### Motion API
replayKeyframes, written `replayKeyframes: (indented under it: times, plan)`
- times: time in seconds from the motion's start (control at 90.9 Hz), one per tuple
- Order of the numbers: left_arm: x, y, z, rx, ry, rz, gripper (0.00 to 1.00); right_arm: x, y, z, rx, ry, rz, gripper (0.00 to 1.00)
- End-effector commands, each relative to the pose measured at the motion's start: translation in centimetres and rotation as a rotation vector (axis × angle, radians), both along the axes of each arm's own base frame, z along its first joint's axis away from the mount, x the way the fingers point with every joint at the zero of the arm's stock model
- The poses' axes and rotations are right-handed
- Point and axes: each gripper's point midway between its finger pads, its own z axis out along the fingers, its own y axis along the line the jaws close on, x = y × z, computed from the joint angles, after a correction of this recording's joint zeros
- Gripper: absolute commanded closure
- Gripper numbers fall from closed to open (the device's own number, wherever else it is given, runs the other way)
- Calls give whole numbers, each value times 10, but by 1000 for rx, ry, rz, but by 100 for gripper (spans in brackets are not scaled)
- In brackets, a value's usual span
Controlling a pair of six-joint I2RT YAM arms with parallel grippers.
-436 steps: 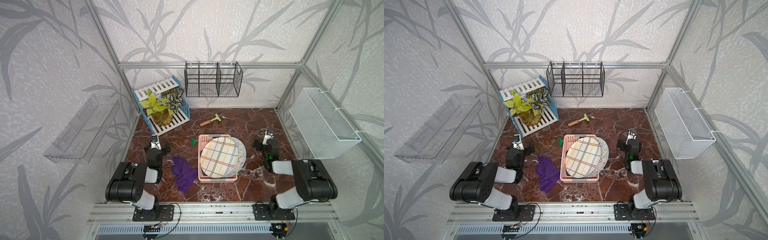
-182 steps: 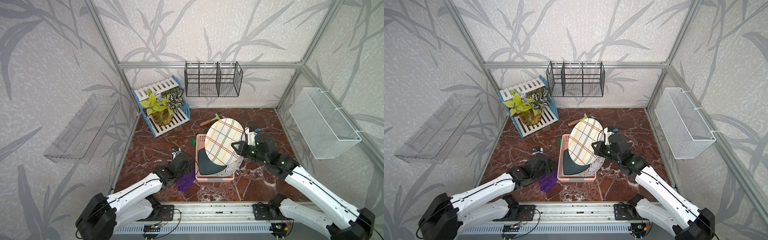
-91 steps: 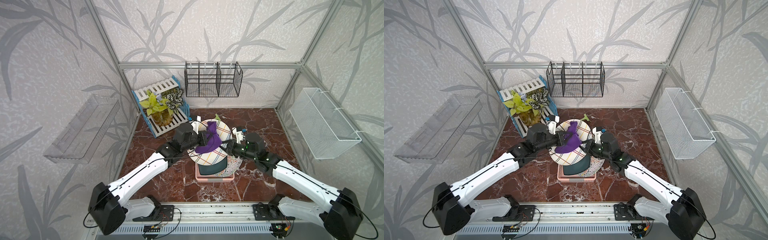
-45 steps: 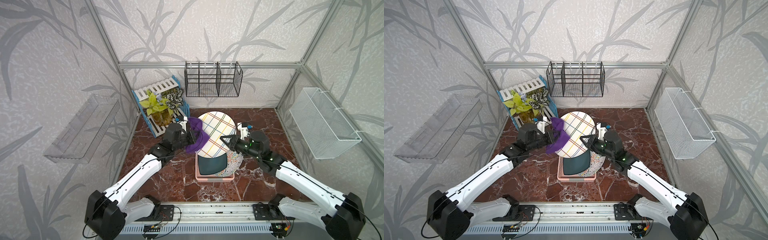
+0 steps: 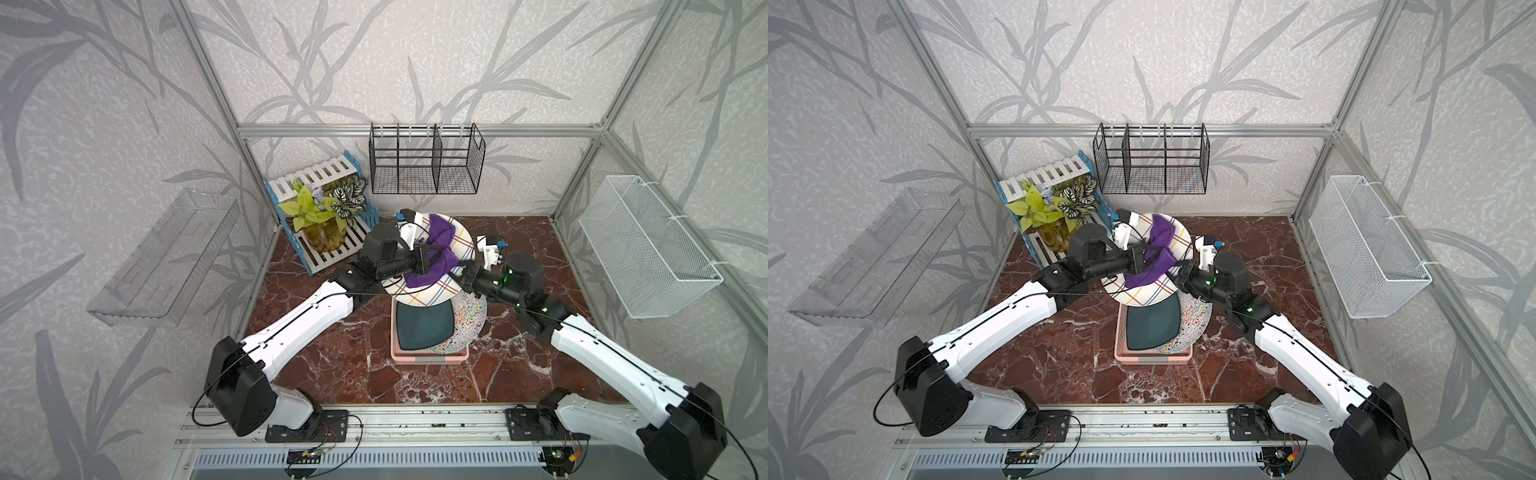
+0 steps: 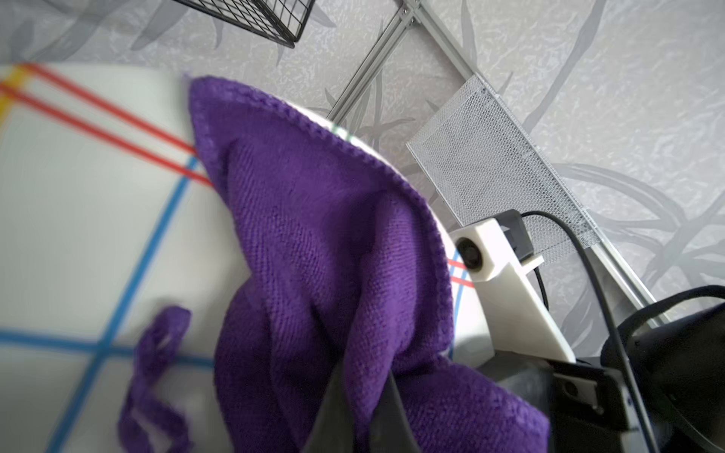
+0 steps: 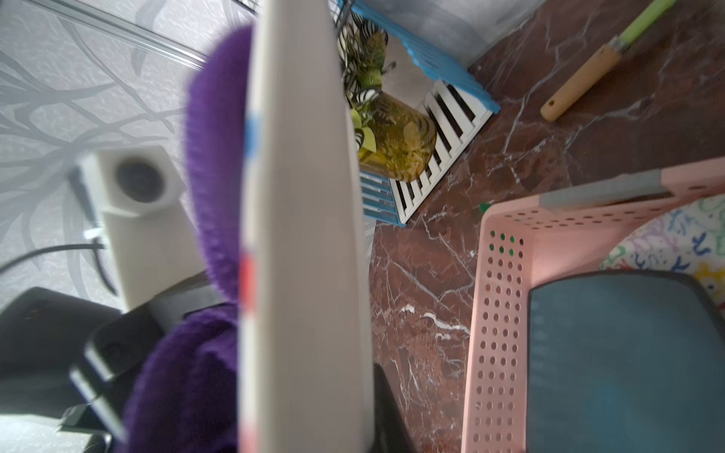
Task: Wipe the wet plate dry
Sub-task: Wipe the plate with towel.
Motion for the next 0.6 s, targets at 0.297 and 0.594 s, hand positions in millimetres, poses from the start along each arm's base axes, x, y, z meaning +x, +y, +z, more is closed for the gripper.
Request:
replayKeyframes:
  times: [0.297,0.594]
  plan:
    - [-61,-25,-46,-9,84,-165,100,19,-41,119,246,-272,-123,100]
    - [39,96,-47,91,116,314,100,-53,28,92,106,-311,235,100]
